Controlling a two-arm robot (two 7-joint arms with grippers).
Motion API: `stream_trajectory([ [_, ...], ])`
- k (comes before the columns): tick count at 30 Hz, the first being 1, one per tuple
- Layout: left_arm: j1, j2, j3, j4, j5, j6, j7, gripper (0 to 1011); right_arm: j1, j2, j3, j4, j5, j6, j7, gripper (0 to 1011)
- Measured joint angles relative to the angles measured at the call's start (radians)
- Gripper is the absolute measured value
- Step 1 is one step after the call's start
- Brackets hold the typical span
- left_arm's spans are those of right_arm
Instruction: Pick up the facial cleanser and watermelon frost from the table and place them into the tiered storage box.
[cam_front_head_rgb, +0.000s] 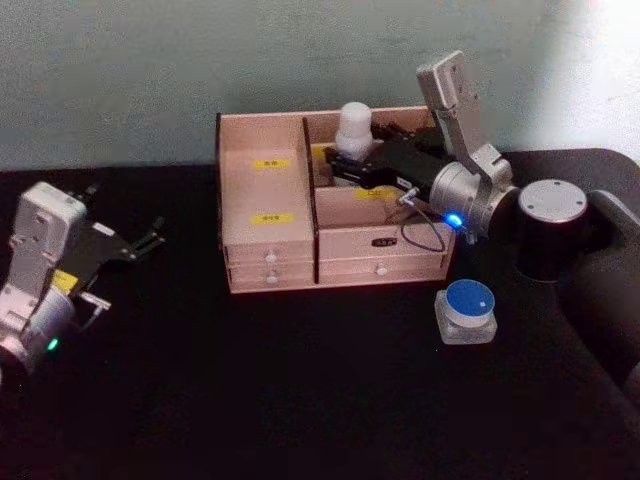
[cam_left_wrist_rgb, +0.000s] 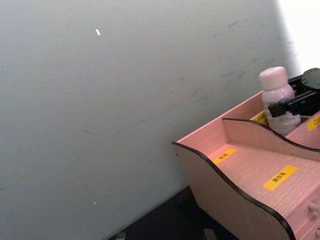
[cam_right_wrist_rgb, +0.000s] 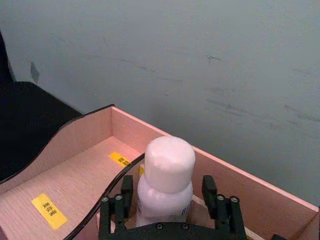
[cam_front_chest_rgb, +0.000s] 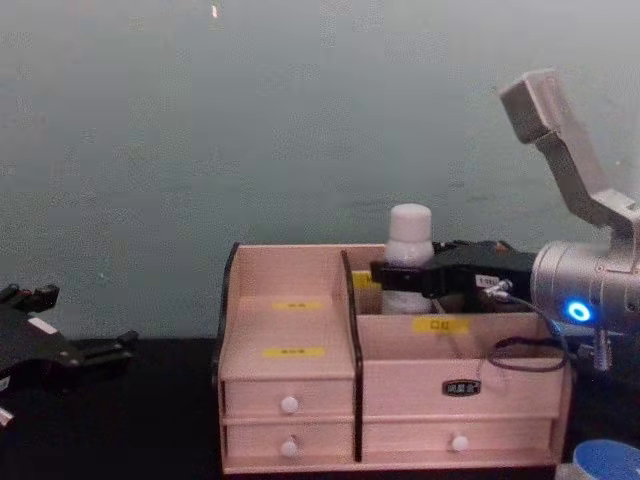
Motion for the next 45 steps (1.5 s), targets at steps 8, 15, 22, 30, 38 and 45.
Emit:
stream_trajectory([
  [8,0.000,0.000,0.000,0.000,0.000,0.000,0.000,1001,0.000,0.000,-0.001,-0.001,0.000,0.000,0.000,1000],
  [15,0.000,0.000,0.000,0.000,0.000,0.000,0.000,1001,0.000,0.000,-0.001,-0.001,0.000,0.000,0.001,1000],
  [22,0.000,0.000,0.000,0.000,0.000,0.000,0.000,1001,-0.051,0.029,0.020,-0.116,0.001,0.013,-0.020,1000],
  [30,0.000,0.000,0.000,0.000,0.000,0.000,0.000,1001,-0.124,0.076,0.066,-0.280,0.032,0.048,-0.043,1000],
  [38,0.000,0.000,0.000,0.000,0.000,0.000,0.000,1001,-0.231,0.159,0.118,-0.469,0.090,0.104,-0.041,1000],
  [45,0.000,0.000,0.000,0.000,0.000,0.000,0.000,1001,-0.360,0.254,0.168,-0.626,0.159,0.149,-0.025,1000],
])
